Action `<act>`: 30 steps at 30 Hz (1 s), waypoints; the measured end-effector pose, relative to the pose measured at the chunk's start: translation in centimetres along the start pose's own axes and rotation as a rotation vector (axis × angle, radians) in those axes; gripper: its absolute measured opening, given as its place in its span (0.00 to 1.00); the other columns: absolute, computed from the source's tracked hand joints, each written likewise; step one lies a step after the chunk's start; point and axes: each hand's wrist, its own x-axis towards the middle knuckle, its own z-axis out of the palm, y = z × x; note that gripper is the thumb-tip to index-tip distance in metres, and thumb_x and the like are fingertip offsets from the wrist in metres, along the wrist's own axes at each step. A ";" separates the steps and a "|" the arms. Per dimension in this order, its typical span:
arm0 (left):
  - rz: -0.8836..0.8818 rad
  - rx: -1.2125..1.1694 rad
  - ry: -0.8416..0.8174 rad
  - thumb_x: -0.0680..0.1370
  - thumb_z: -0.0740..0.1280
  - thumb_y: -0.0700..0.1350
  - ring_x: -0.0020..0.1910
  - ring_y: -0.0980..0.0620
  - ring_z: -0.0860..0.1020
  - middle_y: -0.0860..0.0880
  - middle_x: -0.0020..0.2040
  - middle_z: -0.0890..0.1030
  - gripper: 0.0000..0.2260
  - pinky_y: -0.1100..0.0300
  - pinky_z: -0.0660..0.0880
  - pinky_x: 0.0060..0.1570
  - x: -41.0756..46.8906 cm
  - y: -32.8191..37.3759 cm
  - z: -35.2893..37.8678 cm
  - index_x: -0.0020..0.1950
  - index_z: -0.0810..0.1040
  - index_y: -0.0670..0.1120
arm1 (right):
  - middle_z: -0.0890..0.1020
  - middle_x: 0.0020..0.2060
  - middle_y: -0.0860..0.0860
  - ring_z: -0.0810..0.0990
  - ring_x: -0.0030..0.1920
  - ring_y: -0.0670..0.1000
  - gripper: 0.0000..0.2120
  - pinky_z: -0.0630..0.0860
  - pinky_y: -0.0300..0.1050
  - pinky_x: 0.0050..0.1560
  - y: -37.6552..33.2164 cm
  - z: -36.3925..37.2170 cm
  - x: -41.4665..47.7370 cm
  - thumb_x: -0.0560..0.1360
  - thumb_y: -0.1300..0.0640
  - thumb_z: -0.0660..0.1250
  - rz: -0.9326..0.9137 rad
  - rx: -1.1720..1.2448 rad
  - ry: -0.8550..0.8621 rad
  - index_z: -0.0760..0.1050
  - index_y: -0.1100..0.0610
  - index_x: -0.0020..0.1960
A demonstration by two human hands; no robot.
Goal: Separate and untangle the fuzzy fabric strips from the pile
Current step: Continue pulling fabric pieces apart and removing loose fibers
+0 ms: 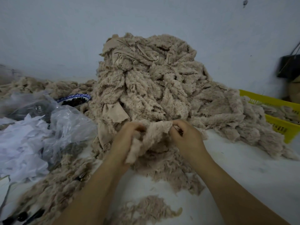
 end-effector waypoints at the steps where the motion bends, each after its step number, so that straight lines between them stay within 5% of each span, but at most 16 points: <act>1: 0.097 0.245 -0.029 0.76 0.69 0.60 0.36 0.60 0.80 0.59 0.40 0.82 0.11 0.69 0.74 0.31 -0.4 0.0 0.7 0.47 0.82 0.54 | 0.76 0.44 0.44 0.73 0.41 0.38 0.06 0.67 0.27 0.38 -0.3 0.0 0.0 0.82 0.56 0.61 -0.025 -0.002 -0.004 0.77 0.49 0.51; 3: 0.243 0.546 -0.155 0.74 0.66 0.68 0.46 0.69 0.79 0.68 0.49 0.81 0.15 0.69 0.76 0.44 -1.0 -0.8 1.2 0.54 0.80 0.61 | 0.78 0.46 0.47 0.73 0.43 0.40 0.09 0.67 0.26 0.42 -0.4 0.2 0.1 0.82 0.57 0.61 -0.078 -0.040 -0.012 0.80 0.53 0.55; 6: 0.194 0.474 -0.184 0.78 0.68 0.57 0.49 0.57 0.83 0.57 0.48 0.86 0.09 0.51 0.80 0.54 -1.7 -1.0 1.7 0.53 0.83 0.55 | 0.79 0.48 0.49 0.74 0.45 0.43 0.11 0.66 0.24 0.45 -0.3 0.4 0.1 0.82 0.56 0.61 -0.138 -0.103 -0.022 0.81 0.56 0.58; 10: 0.058 0.090 -0.172 0.75 0.68 0.55 0.48 0.55 0.85 0.52 0.48 0.87 0.09 0.65 0.81 0.41 -1.8 0.0 1.1 0.46 0.87 0.56 | 0.76 0.40 0.40 0.74 0.41 0.37 0.13 0.65 0.21 0.41 0.7 -0.9 0.7 0.84 0.54 0.58 0.062 -0.043 0.072 0.81 0.54 0.55; 13: 0.042 -0.146 -0.130 0.73 0.68 0.54 0.38 0.53 0.85 0.49 0.38 0.86 0.12 0.65 0.79 0.34 -1.1 0.9 0.1 0.40 0.87 0.49 | 0.77 0.41 0.44 0.76 0.44 0.43 0.14 0.65 0.25 0.37 1.8 -2.9 1.2 0.84 0.52 0.55 0.246 0.015 0.169 0.80 0.51 0.50; 16: 0.017 -0.244 -0.115 0.75 0.67 0.54 0.26 0.55 0.76 0.51 0.26 0.75 0.14 0.62 0.76 0.33 -0.6 0.6 -0.1 0.32 0.82 0.50 | 0.77 0.31 0.44 0.75 0.32 0.38 0.27 0.68 0.33 0.36 1.1 -3.0 0.5 0.79 0.36 0.52 0.286 0.161 0.084 0.83 0.50 0.40; 18: -0.015 -0.230 -0.146 0.76 0.67 0.54 0.33 0.51 0.82 0.48 0.33 0.82 0.14 0.58 0.77 0.40 -0.4 -0.1 0.1 0.36 0.85 0.48 | 0.80 0.32 0.40 0.77 0.33 0.35 0.32 0.71 0.37 0.41 -0.2 -1.8 -0.3 0.73 0.27 0.50 0.242 0.214 -0.072 0.85 0.47 0.44; 20: -0.045 -0.225 -0.143 0.78 0.66 0.53 0.49 0.46 0.85 0.44 0.49 0.86 0.14 0.53 0.78 0.49 -0.5 -0.6 0.5 0.48 0.87 0.47 | 0.78 0.49 0.33 0.75 0.49 0.28 0.30 0.73 0.38 0.53 -0.9 -0.4 -0.8 0.71 0.24 0.50 0.096 0.195 -0.204 0.79 0.41 0.58; 23: -0.004 -0.260 -0.115 0.81 0.64 0.48 0.54 0.42 0.83 0.38 0.56 0.84 0.14 0.50 0.80 0.49 -0.6 -0.9 1.2 0.60 0.82 0.41 | 0.70 0.55 0.26 0.71 0.55 0.27 0.19 0.69 0.28 0.52 -2.2 1.7 -1.5 0.71 0.24 0.56 -0.001 0.157 -0.384 0.66 0.25 0.60; 26: 0.033 -0.308 -0.112 0.82 0.64 0.47 0.55 0.44 0.83 0.41 0.58 0.83 0.13 0.53 0.82 0.45 -0.6 -1.0 1.5 0.65 0.78 0.45 | 0.68 0.64 0.37 0.71 0.61 0.40 0.33 0.71 0.38 0.58 -2.0 3.6 -1.9 0.70 0.27 0.61 -0.057 0.010 -0.407 0.62 0.37 0.71; 28: 0.061 -0.228 -0.223 0.82 0.62 0.53 0.59 0.45 0.82 0.44 0.60 0.83 0.15 0.52 0.81 0.52 -0.8 -1.3 1.6 0.66 0.77 0.49 | 0.66 0.63 0.40 0.71 0.59 0.41 0.25 0.70 0.33 0.57 -1.2 3.7 -1.6 0.76 0.39 0.63 -0.088 -0.001 -0.283 0.65 0.43 0.71; 30: 0.123 0.036 -0.287 0.79 0.61 0.61 0.61 0.53 0.79 0.53 0.60 0.82 0.20 0.55 0.78 0.59 -0.9 -1.6 1.9 0.67 0.75 0.55 | 0.67 0.54 0.36 0.71 0.54 0.34 0.10 0.69 0.26 0.50 -0.7 3.0 -1.3 0.80 0.50 0.63 -0.150 0.042 -0.147 0.74 0.46 0.61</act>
